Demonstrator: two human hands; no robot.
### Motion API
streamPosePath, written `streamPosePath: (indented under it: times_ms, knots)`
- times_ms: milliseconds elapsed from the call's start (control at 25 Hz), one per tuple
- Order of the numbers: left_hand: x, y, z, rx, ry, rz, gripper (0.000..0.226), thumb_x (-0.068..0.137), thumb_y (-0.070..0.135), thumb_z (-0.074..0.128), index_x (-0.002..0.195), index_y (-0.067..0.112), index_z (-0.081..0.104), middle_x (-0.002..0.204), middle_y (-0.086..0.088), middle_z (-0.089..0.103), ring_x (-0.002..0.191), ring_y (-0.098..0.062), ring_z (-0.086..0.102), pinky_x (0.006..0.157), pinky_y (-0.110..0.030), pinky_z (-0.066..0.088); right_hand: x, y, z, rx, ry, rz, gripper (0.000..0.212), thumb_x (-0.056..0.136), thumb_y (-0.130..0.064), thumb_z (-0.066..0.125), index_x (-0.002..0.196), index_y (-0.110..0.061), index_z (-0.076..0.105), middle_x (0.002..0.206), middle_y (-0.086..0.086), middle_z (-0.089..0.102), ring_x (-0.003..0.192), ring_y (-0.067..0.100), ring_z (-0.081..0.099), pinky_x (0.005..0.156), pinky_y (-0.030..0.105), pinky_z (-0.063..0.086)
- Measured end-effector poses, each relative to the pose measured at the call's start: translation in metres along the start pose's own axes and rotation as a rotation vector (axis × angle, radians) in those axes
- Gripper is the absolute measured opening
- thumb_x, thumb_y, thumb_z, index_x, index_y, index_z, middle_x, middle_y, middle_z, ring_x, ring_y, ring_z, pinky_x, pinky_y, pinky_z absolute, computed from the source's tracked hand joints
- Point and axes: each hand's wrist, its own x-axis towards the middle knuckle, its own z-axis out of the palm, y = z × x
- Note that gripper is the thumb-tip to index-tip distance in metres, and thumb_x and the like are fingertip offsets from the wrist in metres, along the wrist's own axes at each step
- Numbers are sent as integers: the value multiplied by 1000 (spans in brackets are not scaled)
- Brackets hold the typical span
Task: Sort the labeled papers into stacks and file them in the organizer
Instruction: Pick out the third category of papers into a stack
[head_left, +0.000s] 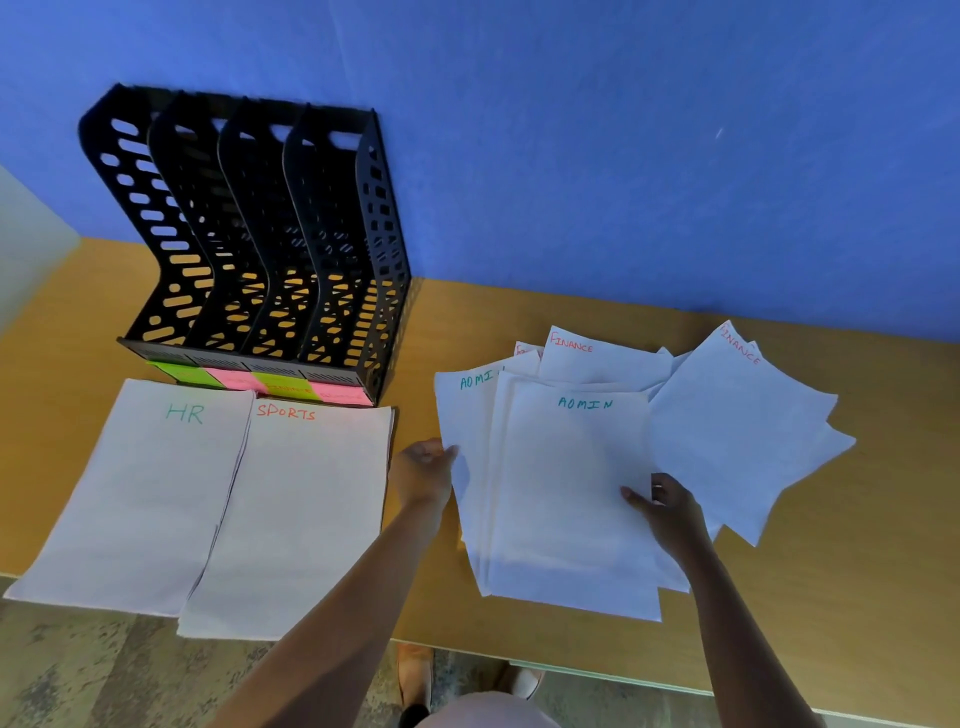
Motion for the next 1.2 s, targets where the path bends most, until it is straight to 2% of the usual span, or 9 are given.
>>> streamPosePath:
  times_ms: [200,320,440,520,600,720,880,1040,1200]
  knots:
    - [-2,31,-14,33,184,515,15,101,23,53,94,12,59,72,3,58,58,-11,52,52,-24,35,0,2,4,-28,-2,-18,18,81,-20,80,91,-10,71,83,3,72,80,21,68,62,29,49]
    - [-5,70,-28,66,259,860,15,105,24,44,100,15,55,75,12,53,59,-8,49,49,-18,33,-1,1,6,-38,11,-30,17,83,-22,79,92,-9,71,84,3,72,82,22,67,60,26,44]
    - [-5,104,-37,-59,344,1044,15,106,17,44,102,8,56,76,13,52,58,-14,48,48,-21,36,-1,0,9,-13,21,-23,18,84,-21,77,97,-9,72,88,2,72,86,22,67,62,26,43]
    - [-3,120,-42,-181,378,1067,16,105,13,45,100,4,56,74,19,52,56,-12,49,47,-25,38,-1,-1,9,6,25,-19,21,86,-20,75,104,-10,71,91,1,72,86,22,66,63,25,44]
    - [0,128,-45,-271,404,1075,16,105,11,45,100,1,56,79,26,55,60,-1,50,51,-16,37,-1,-4,11,-8,21,-24,24,88,-19,73,110,-9,70,95,3,71,84,21,63,62,24,44]
    - [6,121,-39,-313,359,1046,15,104,9,46,98,-1,56,75,21,52,61,4,48,57,-9,35,0,-6,14,-42,17,-42,29,91,-18,68,119,-8,67,106,8,72,87,21,60,68,27,42]
    - [1,79,-14,-81,119,999,15,105,15,46,92,11,53,59,13,40,48,-4,40,47,-12,27,0,-11,19,-32,-25,-40,39,102,-30,50,135,-12,58,129,10,66,111,30,60,84,31,41]
    - [-1,32,15,119,-24,880,19,106,24,45,88,19,52,51,8,40,42,-11,37,40,-23,23,-6,-21,24,221,-17,105,59,101,-58,30,144,-22,49,141,4,55,130,30,50,105,43,39]
    - [-6,8,29,211,-113,829,19,105,22,45,87,19,50,54,13,41,46,-6,46,40,-15,23,-11,-31,27,369,-13,76,58,97,-65,35,133,-25,59,126,-5,62,118,18,56,103,41,44]
